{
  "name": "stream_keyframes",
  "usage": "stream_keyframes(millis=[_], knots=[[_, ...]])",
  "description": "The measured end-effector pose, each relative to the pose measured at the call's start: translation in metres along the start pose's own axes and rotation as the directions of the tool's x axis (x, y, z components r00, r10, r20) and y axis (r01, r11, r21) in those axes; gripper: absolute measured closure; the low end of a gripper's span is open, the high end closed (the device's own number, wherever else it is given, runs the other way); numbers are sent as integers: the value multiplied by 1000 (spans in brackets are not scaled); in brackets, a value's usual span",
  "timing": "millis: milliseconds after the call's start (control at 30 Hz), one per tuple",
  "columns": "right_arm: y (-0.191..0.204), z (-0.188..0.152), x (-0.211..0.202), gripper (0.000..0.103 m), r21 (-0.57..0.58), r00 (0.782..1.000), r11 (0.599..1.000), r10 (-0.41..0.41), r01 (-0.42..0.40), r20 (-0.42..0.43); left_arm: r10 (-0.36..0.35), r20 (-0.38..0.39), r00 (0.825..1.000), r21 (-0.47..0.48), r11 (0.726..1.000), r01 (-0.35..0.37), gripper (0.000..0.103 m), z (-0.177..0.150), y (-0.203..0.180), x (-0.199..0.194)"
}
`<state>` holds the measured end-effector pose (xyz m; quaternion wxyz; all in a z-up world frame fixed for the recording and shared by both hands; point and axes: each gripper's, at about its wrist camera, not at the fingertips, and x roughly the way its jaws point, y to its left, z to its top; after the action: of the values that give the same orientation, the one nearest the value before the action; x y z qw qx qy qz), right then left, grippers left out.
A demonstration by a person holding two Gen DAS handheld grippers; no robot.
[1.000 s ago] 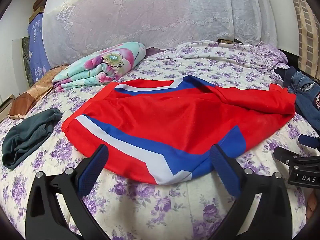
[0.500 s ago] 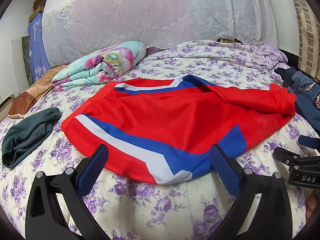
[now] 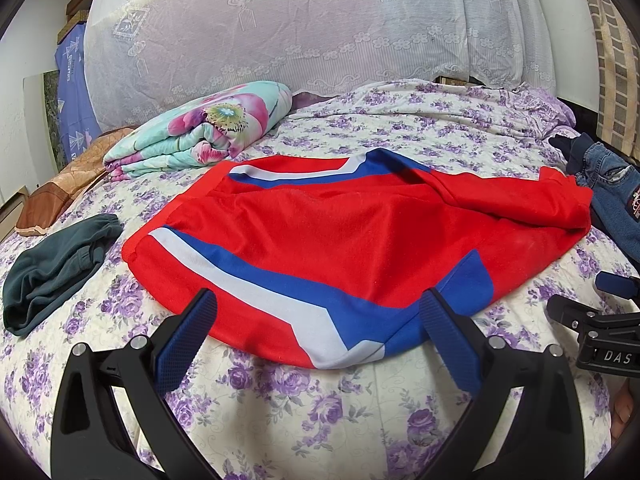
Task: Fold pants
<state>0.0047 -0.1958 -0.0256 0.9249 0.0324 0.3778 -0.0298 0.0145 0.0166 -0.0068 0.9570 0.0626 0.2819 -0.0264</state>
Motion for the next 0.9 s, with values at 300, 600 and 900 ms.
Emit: stream_keyframes(millis=[300, 600, 900], knots=[[0, 0, 0, 3, 1, 1000, 1000, 1, -1, -1, -1, -2, 1000, -1, 1000, 1, 5, 0, 1, 1], [-1, 0, 0, 3, 2, 1000, 1000, 2, -2, -3, -21, -32, 999, -17, 1000, 20, 5, -5, 4, 7], [-4, 1, 2, 3, 12, 1000, 1000, 6, -6, -4, -85, -124, 989, -116, 991, 70, 5, -5, 20, 23]])
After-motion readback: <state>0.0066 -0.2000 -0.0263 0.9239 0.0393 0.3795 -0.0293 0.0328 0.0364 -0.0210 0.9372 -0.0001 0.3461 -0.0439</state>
